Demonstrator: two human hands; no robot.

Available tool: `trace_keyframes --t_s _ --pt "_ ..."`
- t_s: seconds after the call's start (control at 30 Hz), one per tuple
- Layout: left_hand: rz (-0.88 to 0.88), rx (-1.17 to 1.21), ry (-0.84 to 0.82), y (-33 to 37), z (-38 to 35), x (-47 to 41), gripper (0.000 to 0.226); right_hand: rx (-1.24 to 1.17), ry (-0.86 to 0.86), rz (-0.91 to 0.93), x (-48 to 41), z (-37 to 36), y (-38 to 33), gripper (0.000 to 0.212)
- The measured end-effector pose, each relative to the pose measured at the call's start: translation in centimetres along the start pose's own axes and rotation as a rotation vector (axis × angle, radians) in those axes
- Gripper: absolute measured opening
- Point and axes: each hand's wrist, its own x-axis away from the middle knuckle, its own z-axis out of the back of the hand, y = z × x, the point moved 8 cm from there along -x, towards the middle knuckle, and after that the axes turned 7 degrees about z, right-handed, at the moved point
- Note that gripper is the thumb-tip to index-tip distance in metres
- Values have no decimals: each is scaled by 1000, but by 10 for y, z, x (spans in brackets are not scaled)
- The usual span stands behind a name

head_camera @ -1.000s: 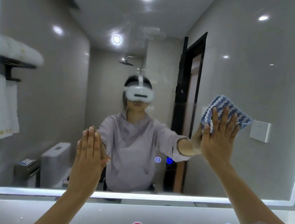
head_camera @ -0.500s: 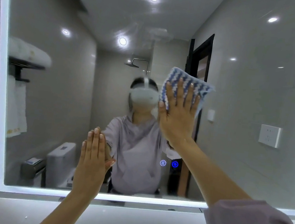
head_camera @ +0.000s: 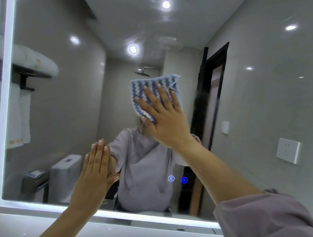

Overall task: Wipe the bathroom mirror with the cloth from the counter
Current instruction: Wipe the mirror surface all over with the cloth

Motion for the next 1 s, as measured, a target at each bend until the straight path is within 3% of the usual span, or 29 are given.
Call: trace_keyframes --t_s 0.17,0.4,0.63,0.77,1.0 --pt "-17 -25 34 -2 -1 1 82 45 -4 -215 24 5 67 56" --pt "-43 -4 26 -2 8 3 83 -107 40 -554 65 11 125 58" --pt "-156 -98 122 2 27 -15 75 -68 30 -533 67 8 125 59" --pt "-146 6 178 4 39 -42 88 -81 31 -531 67 7 124 60" --pt "-181 -20 195 10 44 -83 97 -63 48 -519 67 9 124 61"
